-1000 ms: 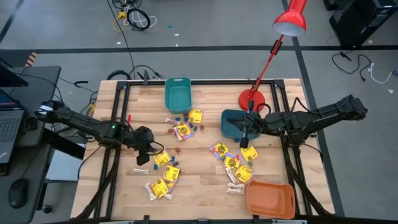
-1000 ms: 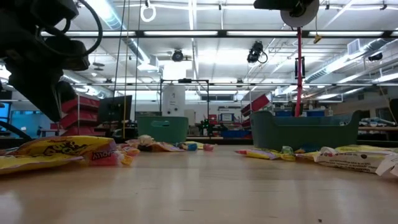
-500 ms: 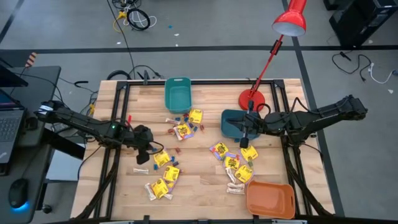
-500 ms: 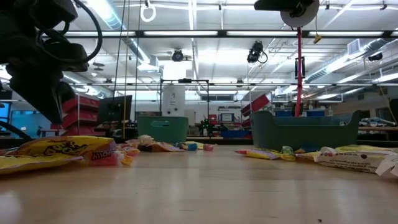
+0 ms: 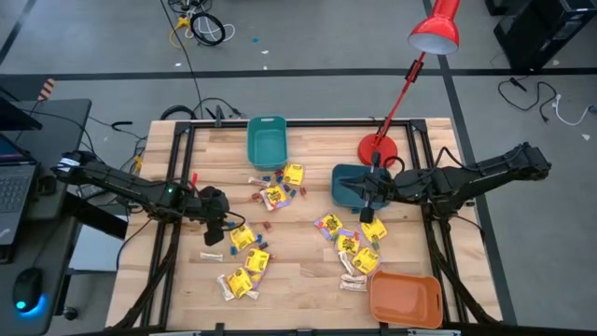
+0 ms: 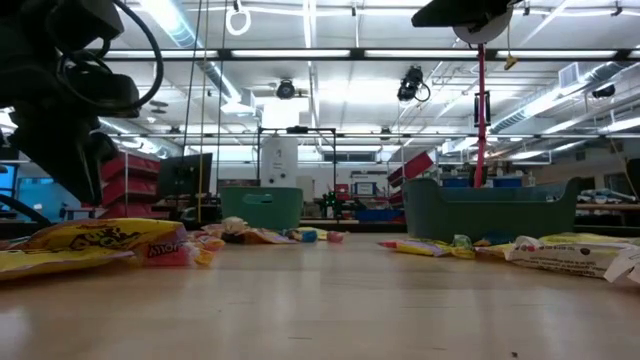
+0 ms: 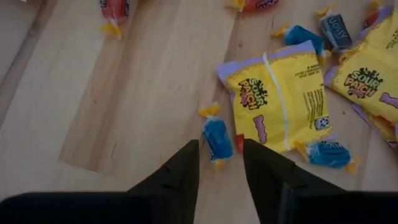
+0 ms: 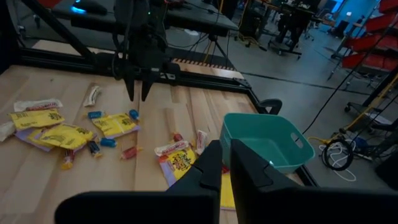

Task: Sort candy
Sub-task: Put the blue candy into the green bin

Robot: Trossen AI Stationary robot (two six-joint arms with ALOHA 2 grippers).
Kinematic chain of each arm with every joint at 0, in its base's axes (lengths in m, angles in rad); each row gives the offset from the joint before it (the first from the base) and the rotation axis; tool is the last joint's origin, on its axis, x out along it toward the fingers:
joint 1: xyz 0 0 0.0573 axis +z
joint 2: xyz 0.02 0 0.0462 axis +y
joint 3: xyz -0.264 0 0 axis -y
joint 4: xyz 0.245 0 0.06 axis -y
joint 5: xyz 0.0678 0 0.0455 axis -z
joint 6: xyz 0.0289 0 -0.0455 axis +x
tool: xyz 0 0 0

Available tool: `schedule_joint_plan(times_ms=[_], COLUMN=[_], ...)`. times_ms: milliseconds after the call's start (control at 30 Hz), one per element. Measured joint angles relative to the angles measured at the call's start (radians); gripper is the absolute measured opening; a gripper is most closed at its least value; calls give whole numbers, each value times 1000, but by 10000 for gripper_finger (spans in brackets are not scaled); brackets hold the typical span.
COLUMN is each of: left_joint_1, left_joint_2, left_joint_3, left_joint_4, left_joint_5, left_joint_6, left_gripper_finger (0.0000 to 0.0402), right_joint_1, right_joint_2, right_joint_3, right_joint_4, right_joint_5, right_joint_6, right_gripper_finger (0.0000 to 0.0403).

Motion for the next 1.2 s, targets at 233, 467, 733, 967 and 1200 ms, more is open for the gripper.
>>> schedule_joint_plan(times_ms=[233,467,733,967,1200], left_joint_1=[0,0,0,0,0], left_joint_2=[0,0,0,0,-1], left_joint_3=[-29,-77,-147,-174,-210], left_joint_4=[41,105,216,234,277], left_joint_5=[-5,-3,20,19,3], left_joint_6=[-1,-29,-34,-57,-65], left_gripper_finger=[137,137,137,137,137], right_joint_1=[0,0,0,0,0], right_joint_2=[0,0,0,0,0], right_joint_3=[0,0,0,0,0], right_joint_4=[0,-1,-1,-1,1], right_joint_5=[0,0,0,0,0], right_joint_6=[0,1,5,5,5], right_gripper_finger=[53,67,69,71,71])
